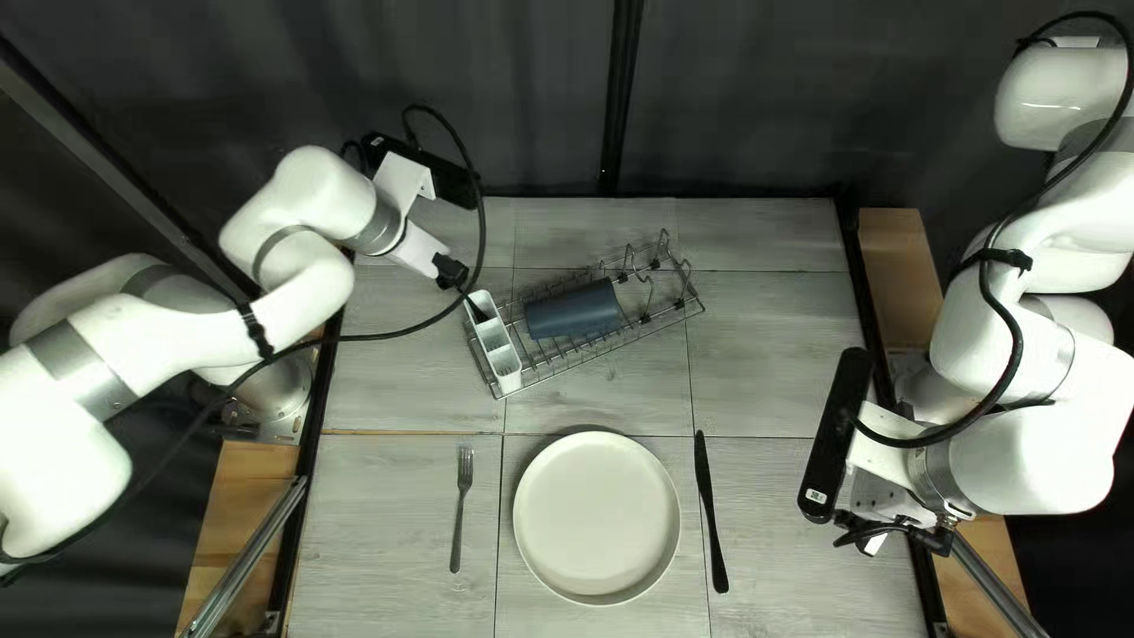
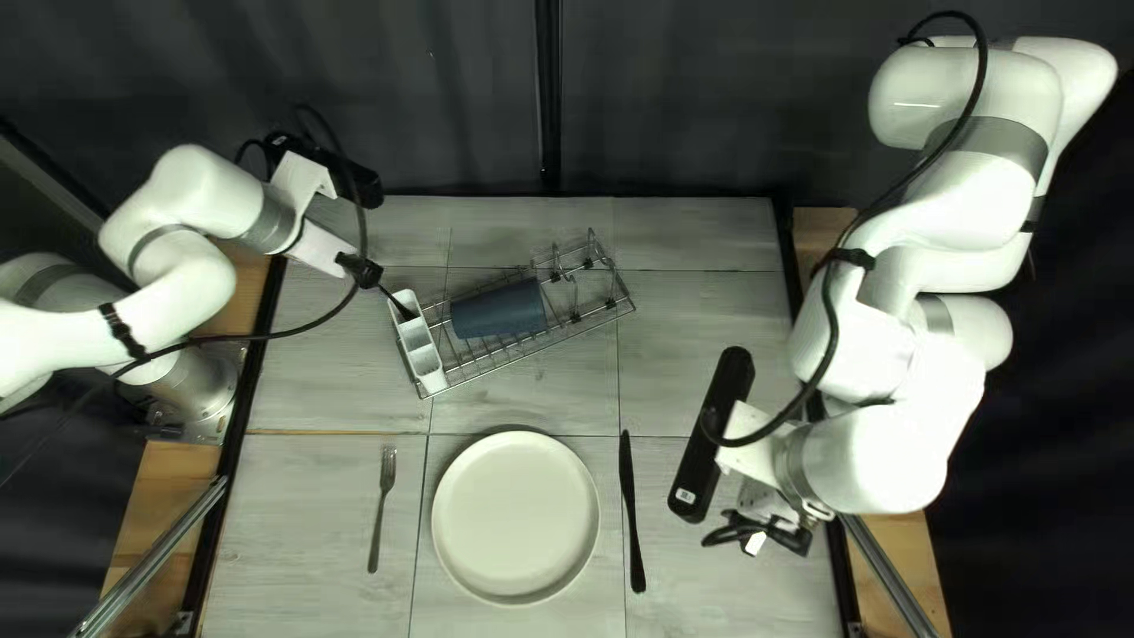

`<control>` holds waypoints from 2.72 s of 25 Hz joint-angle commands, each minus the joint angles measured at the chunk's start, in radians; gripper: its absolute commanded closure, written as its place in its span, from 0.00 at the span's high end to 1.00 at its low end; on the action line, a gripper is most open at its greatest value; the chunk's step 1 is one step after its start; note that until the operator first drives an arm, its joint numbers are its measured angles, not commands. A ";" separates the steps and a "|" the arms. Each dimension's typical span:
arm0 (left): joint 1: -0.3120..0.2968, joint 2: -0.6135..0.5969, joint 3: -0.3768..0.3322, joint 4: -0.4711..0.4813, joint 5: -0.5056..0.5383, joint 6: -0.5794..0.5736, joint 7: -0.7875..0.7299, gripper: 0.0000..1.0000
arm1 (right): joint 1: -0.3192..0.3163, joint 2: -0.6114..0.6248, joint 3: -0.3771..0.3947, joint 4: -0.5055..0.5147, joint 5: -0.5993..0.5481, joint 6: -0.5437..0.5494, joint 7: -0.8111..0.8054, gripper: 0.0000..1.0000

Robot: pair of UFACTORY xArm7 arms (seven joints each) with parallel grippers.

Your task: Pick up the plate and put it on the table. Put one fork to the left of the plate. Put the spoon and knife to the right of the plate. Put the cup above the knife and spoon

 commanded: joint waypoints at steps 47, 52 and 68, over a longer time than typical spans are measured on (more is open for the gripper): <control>0.001 0.602 -0.009 0.623 -0.094 0.213 0.129 0.00 | 0.000 0.000 0.000 0.000 0.000 0.000 0.000 1.00; 0.008 0.699 -0.077 0.709 -0.067 0.210 0.114 0.00 | 0.000 0.000 0.000 0.000 0.000 0.000 0.000 1.00; -0.052 0.614 -0.117 0.547 -0.374 -0.051 0.002 0.00 | 0.000 0.000 0.000 0.000 0.000 0.000 0.000 1.00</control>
